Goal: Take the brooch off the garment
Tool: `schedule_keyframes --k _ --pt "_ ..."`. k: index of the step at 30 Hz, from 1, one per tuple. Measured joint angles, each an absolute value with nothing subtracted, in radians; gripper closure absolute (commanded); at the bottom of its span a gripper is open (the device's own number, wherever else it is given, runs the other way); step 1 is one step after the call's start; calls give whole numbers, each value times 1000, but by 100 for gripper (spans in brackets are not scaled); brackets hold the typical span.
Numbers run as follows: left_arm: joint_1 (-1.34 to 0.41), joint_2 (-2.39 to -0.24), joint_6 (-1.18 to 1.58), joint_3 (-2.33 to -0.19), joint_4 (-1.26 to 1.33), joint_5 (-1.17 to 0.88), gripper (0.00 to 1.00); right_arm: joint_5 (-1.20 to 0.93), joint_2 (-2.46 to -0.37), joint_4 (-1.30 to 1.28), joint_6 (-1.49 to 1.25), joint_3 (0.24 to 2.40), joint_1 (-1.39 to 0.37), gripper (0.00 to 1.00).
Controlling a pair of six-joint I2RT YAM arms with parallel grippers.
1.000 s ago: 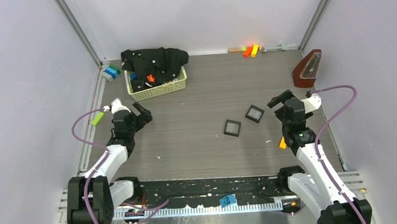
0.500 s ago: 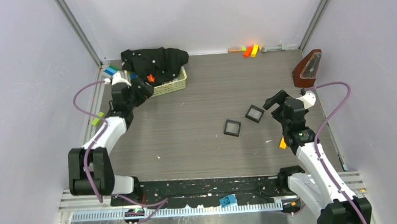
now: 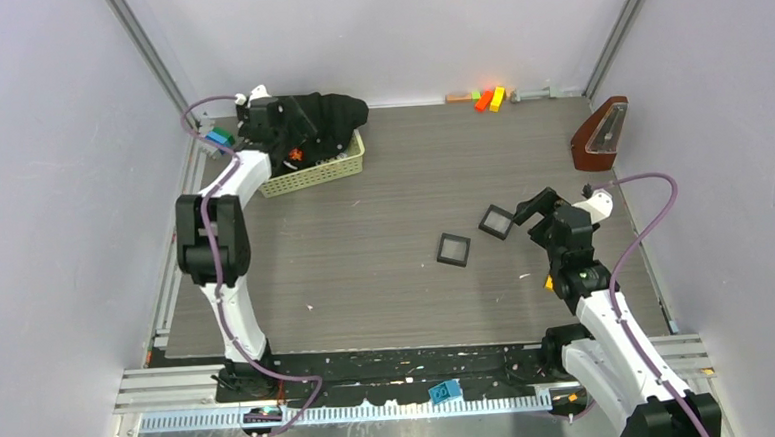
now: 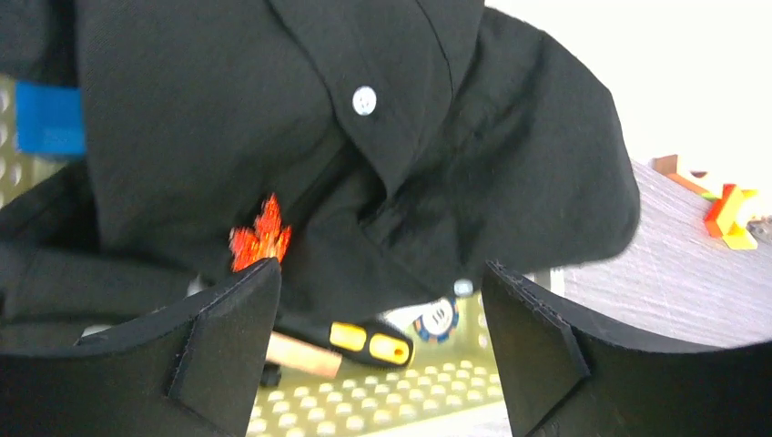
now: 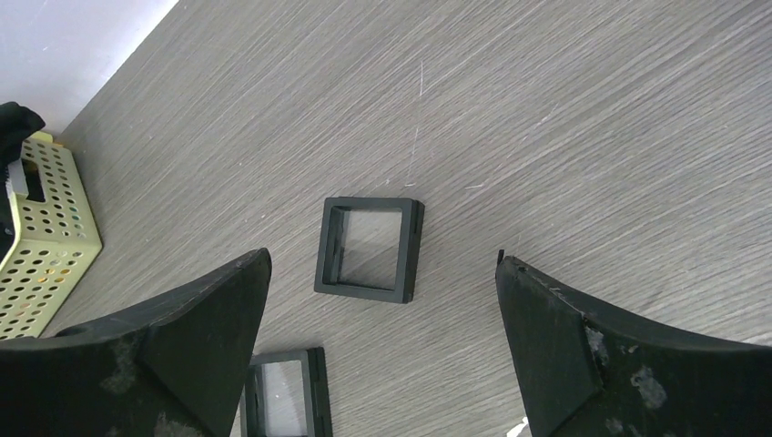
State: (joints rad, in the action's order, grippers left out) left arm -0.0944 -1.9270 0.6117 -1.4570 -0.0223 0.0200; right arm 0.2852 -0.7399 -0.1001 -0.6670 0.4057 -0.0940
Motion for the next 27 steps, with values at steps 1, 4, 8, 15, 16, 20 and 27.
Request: schedule_keyframes --k 1,4,8,15,16,20,27 --pt "-99 -1966 610 -1503 -34 28 17 285 -734 -94 -664 400 -94 0" --pt "-104 -2068 609 -1605 -60 45 18 284 -722 -76 -657 388 -94 0" --pt "-104 -2191 606 -1724 -107 65 25 277 -718 -54 -655 375 -94 0" --pt "-104 -2293 602 -1822 -134 71 83 259 -736 -17 -656 371 -94 0" --pt "-104 -2294 600 -1824 -133 71 95 258 -739 -15 -656 371 -94 0" --pt "-104 -2298 587 -1845 -129 69 100 244 -746 -6 -656 370 -94 0" --pt "-104 -2218 560 -1768 -88 71 100 230 -746 -2 -655 370 -94 0"
